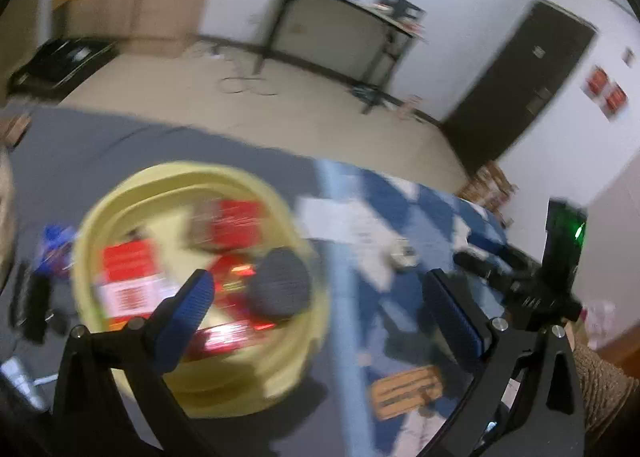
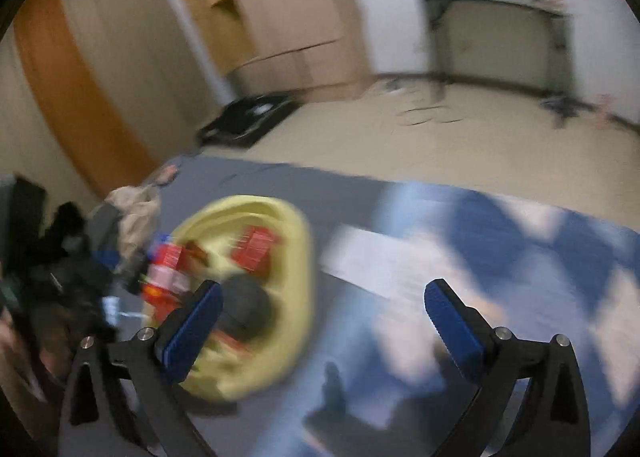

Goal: Organize rigid objects
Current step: 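Grasp the second black sponge with the right gripper while the left grasps the Hello Kitty tin, then carry the sponge and tin to the yellow tray and release both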

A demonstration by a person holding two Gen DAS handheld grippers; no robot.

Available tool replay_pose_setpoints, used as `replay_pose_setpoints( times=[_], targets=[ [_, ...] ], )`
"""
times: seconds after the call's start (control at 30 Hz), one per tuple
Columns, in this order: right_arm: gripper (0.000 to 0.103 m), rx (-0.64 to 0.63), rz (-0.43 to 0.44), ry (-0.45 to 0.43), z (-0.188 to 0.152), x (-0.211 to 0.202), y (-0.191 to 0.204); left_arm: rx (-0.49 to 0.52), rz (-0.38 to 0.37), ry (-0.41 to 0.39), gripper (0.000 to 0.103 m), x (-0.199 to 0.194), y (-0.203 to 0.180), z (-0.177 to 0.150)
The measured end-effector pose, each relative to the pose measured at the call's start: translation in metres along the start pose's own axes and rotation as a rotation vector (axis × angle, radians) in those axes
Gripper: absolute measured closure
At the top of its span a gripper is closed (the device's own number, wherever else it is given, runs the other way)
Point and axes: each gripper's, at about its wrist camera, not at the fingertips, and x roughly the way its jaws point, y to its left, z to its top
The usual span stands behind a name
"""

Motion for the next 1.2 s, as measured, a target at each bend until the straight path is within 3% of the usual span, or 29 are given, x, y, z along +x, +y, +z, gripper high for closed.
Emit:
replay_pose_setpoints(
  times=[0.1,0.2,0.4,0.63,0.73,0.83,0.87,0.93,1.03,1.2],
  targets=[
    [0.0,0.003,-0.162,0.008,-0.039,-0.045,-0.054,0.08,-0.079,0.042,0.0,0.04,-0.056,0.009],
    [0.0,0.014,-0.241,0.044,-0.071,-0.065,-0.087,0.184,-0.076,0.116,0.0,0.098,-0.096,0.007],
    [0.0,0.004,-0.209,0.072,-0.1,-0.054,-0.104,0.35,0.043,0.255,0.0,0.208,-0.113,-0.016],
    [0.0,-0.037,-0.173,0.101,-0.113,-0.001,-0.125,0.391,0.097,0.285,0.001,0.267,-0.107,-0.031],
    [0.002,-0.057,-0.162,0.093,-0.118,0.023,-0.13,0.417,0.139,0.173,0.007,0.271,-0.111,-0.027],
    [0.016,-0.106,-0.166,0.058,-0.121,0.03,-0.131,0.38,0.127,0.121,0.028,0.268,-0.109,-0.024],
    [0.025,-0.121,-0.151,0.043,-0.121,0.03,-0.13,0.376,0.123,0.11,0.044,0.267,-0.11,-0.025],
    [0.033,-0.154,-0.142,0.022,-0.121,0.032,-0.126,0.377,0.127,0.097,0.047,0.264,-0.113,-0.025],
    [0.034,-0.162,-0.136,0.011,-0.122,0.036,-0.121,0.32,0.085,0.105,0.047,0.254,-0.109,-0.022],
    [0.035,-0.115,-0.118,-0.027,-0.116,0.02,-0.122,0.255,0.064,0.033,0.047,0.182,-0.103,-0.015]
  ],
)
